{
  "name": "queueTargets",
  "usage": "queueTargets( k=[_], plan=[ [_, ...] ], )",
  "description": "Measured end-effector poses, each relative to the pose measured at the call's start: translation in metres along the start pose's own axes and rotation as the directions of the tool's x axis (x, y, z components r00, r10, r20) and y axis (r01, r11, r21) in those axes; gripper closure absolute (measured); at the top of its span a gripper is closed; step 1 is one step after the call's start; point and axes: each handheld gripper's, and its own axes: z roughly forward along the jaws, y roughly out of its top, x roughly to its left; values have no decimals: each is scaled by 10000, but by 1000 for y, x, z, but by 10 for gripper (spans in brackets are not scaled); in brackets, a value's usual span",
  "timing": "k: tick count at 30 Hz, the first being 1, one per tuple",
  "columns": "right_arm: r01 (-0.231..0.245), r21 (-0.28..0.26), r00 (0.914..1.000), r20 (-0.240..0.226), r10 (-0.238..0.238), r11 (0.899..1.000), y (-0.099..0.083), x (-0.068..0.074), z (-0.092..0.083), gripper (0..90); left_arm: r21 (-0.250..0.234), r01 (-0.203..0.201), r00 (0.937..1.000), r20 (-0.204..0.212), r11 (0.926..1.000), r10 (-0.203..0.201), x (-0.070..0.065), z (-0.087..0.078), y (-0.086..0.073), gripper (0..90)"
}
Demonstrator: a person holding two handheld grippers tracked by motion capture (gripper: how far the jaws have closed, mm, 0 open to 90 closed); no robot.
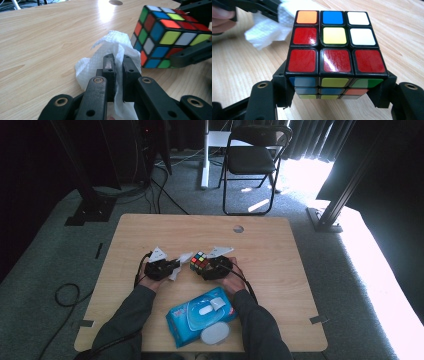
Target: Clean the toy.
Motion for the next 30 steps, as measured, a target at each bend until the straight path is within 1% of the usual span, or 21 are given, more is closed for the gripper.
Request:
queueTargets(
  k=[3,4,5,7,11,14,15,20,23,25,26,27,28,29,30],
  plan=[
    [-100,114,9999,139,98,9999,-1,0,2,340,82,-47,10000,34,10000,47,-2,0,-2,837],
    [-138,229,9993,356,130,9996,-1,-1,5,340,138,-73,9999,78,9999,72,-3,1,-3,837],
    [-138,229,9993,356,130,9996,-1,-1,5,340,138,-73,9999,78,9999,72,-3,1,-3,837],
    [-246,330,9980,591,226,9992,-2,-1,6,340,192,-132,9998,136,9997,129,-6,3,-4,836],
    [-363,481,9953,910,318,9982,-4,-3,10,340,334,-325,9991,279,9989,316,-11,7,-4,836],
    [-366,630,9945,1005,301,9973,-5,-3,12,340,435,-346,9990,291,9985,333,-13,9,-4,835],
    [-390,857,9940,1055,298,9956,-7,-2,16,340,515,-360,9989,329,9980,343,-15,11,-4,833],
    [-571,958,9918,1193,455,9938,-10,-4,20,340,593,-476,9981,424,9971,451,-18,14,-3,833],
    [-672,1021,9913,1199,548,9925,-11,-4,21,339,607,-509,9976,492,9969,480,-20,16,-2,831],
    [-701,1029,9926,1059,592,9922,-11,-5,22,339,616,-574,9971,542,9964,541,-22,18,-1,831],
    [-701,1029,9926,1059,592,9922,-11,-5,22,339,616,-574,9971,542,9964,541,-22,18,-1,831],
    [-748,1099,9944,832,658,9911,-10,-5,21,337,627,-626,9964,604,9961,588,-24,19,1,830],
    [-764,1134,9949,748,681,9906,-10,-5,21,325,639,-638,9962,630,9959,597,-25,20,1,828],
    [-792,1123,9953,648,722,9905,-10,-6,20,291,670,-682,9960,617,9954,641,-27,21,2,827],
    [-866,1025,9949,600,807,9910,-9,-6,19,277,712,-735,9957,613,9948,691,-27,22,2,827]
  ],
)
